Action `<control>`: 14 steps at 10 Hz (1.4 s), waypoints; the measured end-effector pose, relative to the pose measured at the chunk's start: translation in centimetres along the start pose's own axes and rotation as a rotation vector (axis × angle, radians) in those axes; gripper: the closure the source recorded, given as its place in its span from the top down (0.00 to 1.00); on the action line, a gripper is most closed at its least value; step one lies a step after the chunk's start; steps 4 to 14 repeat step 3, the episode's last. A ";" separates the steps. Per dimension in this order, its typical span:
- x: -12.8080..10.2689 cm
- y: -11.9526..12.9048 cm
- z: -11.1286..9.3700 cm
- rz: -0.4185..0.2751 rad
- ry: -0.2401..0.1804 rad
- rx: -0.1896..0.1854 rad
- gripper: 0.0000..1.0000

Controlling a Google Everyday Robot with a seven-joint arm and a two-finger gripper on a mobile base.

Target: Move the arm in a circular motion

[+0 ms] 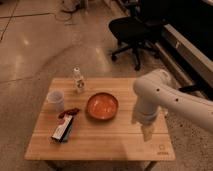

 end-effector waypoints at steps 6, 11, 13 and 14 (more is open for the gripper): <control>6.9 -5.6 -0.1 0.165 0.066 0.002 0.65; 6.9 -5.6 -0.1 0.165 0.066 0.002 0.65; 6.9 -5.6 -0.1 0.165 0.066 0.002 0.65; 6.9 -5.6 -0.1 0.165 0.066 0.002 0.65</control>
